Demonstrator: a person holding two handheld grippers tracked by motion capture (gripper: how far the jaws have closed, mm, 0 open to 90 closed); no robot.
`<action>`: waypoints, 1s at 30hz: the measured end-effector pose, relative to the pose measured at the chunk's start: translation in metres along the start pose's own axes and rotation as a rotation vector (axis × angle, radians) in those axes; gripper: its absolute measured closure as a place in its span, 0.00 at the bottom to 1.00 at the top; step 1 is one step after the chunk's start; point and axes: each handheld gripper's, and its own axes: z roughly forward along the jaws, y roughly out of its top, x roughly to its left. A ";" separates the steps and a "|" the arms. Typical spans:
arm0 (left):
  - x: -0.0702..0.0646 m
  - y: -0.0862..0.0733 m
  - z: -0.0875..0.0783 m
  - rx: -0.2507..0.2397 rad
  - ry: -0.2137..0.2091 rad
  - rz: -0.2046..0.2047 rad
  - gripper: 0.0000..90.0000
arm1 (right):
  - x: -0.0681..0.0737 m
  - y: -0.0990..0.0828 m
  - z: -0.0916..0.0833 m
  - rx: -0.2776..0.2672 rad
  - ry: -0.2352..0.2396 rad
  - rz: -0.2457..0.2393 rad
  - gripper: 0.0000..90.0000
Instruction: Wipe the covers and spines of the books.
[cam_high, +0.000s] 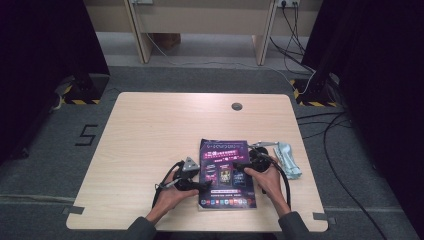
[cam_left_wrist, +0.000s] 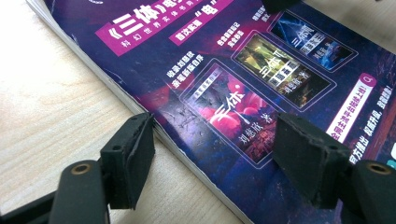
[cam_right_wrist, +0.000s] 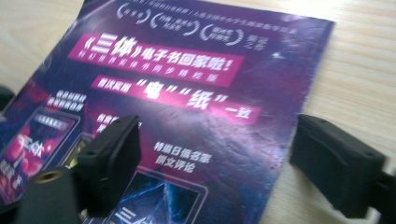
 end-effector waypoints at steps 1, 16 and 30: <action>0.000 0.000 0.000 0.000 0.000 0.000 0.34 | 0.000 0.000 0.000 0.000 0.000 0.000 0.16; -0.002 -0.001 0.000 -0.007 0.015 -0.002 0.37 | -0.005 -0.008 -0.006 -0.076 0.018 0.173 0.32; -0.002 -0.001 0.000 -0.014 0.013 -0.001 0.38 | -0.010 -0.017 -0.019 -0.127 0.073 0.290 0.43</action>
